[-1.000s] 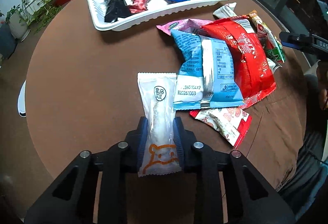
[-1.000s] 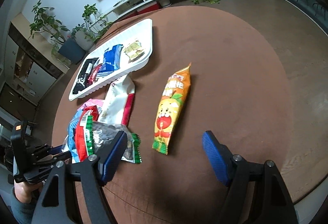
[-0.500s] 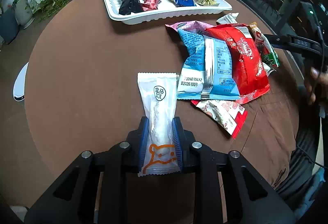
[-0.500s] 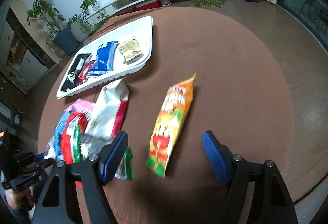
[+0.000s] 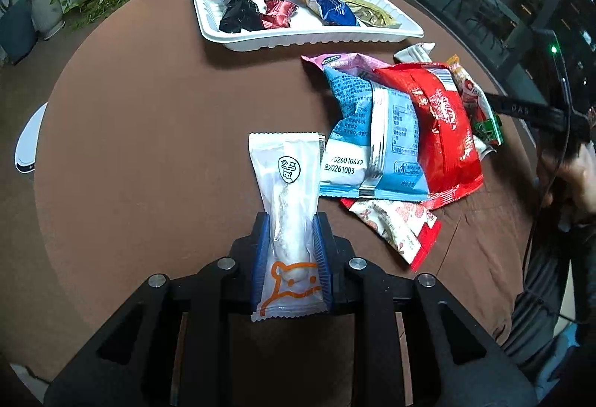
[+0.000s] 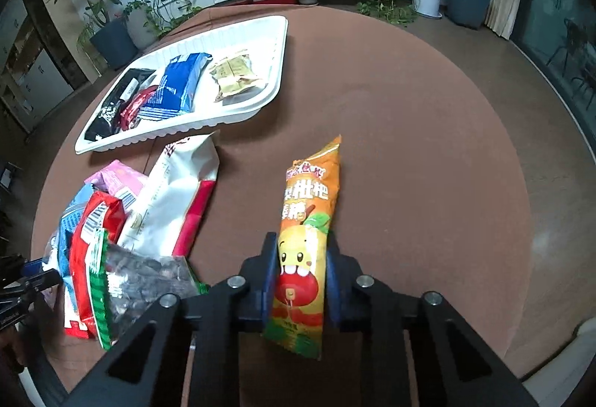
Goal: Organize snacks
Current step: 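Carry the white bun and orange snack into the tray and release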
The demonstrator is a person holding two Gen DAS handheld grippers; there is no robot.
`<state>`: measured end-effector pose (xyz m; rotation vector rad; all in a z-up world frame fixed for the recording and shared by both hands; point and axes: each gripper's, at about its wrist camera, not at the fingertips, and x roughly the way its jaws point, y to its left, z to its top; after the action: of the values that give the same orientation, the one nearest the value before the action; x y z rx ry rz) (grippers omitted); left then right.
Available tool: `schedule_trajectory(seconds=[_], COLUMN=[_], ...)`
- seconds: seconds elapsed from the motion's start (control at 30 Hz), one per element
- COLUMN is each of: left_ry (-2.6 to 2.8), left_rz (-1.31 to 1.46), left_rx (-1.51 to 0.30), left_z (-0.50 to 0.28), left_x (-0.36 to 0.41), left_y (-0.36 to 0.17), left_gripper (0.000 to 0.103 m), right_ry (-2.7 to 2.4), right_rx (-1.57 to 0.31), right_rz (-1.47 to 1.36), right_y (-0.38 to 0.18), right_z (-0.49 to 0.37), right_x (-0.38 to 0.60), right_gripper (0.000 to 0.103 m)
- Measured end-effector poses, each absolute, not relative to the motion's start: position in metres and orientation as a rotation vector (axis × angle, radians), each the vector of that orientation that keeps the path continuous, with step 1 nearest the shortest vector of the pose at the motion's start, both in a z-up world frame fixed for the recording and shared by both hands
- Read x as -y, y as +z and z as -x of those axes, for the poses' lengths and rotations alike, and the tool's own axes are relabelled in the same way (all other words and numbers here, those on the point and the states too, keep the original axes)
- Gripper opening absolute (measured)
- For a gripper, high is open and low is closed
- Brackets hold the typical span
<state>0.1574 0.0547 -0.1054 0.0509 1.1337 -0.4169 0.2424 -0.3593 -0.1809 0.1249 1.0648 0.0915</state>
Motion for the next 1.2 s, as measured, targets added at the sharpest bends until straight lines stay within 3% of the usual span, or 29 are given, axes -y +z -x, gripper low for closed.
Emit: schedule_trajectory(seconds=[0.77, 1.2], left_ry=[-0.445, -0.434], left_rz=[0.232, 0.268], left_rx=[-1.052, -0.899], left_z=[-0.157, -0.238], left_x=[-0.095, -0.109], left_y=[-0.084, -0.005], left_gripper=[0.022, 0.022], right_ry=[0.222, 0.131], right_rx=[-0.954, -0.791], right_rz=[-0.539, -0.622], right_y=[-0.156, -0.098], right_z=[-0.205, -0.252], right_x=[0.403, 0.455], right_gripper=[0.017, 0.017])
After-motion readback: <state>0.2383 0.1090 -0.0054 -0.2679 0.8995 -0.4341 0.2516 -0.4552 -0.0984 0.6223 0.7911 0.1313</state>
